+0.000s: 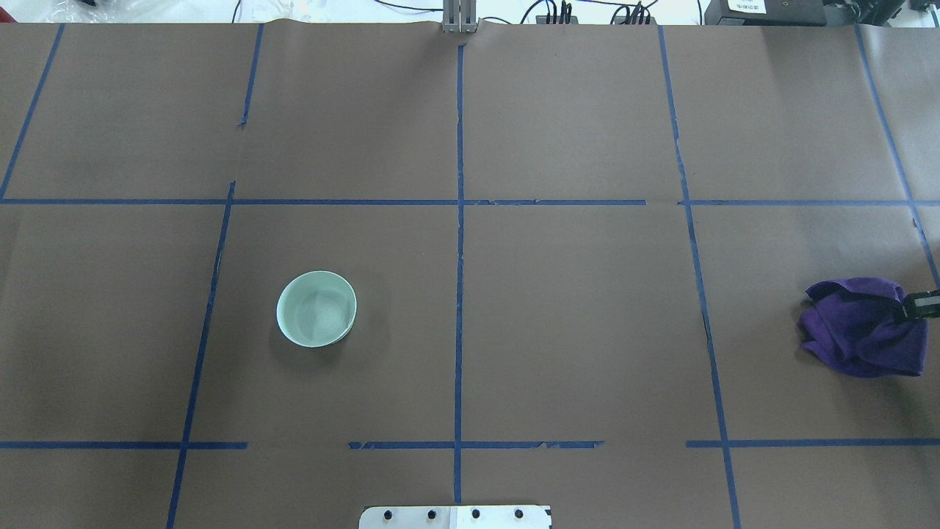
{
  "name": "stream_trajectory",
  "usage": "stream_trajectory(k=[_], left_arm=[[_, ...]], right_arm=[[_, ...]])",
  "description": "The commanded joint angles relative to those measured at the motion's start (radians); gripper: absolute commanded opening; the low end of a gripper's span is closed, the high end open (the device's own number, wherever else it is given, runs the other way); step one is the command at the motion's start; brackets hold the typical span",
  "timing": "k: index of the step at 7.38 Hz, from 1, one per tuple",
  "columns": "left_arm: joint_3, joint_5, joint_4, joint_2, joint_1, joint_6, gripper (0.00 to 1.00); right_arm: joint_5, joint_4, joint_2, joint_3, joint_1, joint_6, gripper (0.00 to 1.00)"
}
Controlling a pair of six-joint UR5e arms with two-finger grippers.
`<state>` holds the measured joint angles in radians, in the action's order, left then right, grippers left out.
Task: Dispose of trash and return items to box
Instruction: 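Drop the yellow cup into the clear bin while the right gripper lifts the cloth away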
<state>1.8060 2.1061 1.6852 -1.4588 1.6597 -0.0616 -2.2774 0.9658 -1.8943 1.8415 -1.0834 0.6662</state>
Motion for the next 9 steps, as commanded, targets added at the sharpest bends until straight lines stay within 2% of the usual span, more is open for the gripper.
stream_trajectory(k=[1,2,3,5,7,9], left_arm=[[-0.1,-0.003,0.025,0.02,0.006,0.135,0.0],[-0.103,0.005,0.028,0.067,0.005,0.135,0.0],[-0.118,0.009,0.054,0.09,0.005,0.131,0.0],[-0.212,0.125,0.138,0.101,0.0,0.131,0.0],[-0.278,0.221,0.195,0.101,-0.056,0.131,0.0],[-0.335,0.258,0.269,0.104,-0.093,0.131,0.0]], right_arm=[[-0.138,0.152,0.004,0.143,-0.172,-0.003,0.0],[-0.152,0.234,0.017,0.213,-0.217,-0.005,0.0],[-0.151,0.279,0.058,0.241,-0.246,-0.008,0.0],[-0.149,0.284,0.089,0.246,-0.291,-0.013,0.0],[-0.145,0.284,0.104,0.248,-0.335,-0.039,0.0],[-0.136,0.284,0.107,0.248,-0.392,-0.057,0.0]])
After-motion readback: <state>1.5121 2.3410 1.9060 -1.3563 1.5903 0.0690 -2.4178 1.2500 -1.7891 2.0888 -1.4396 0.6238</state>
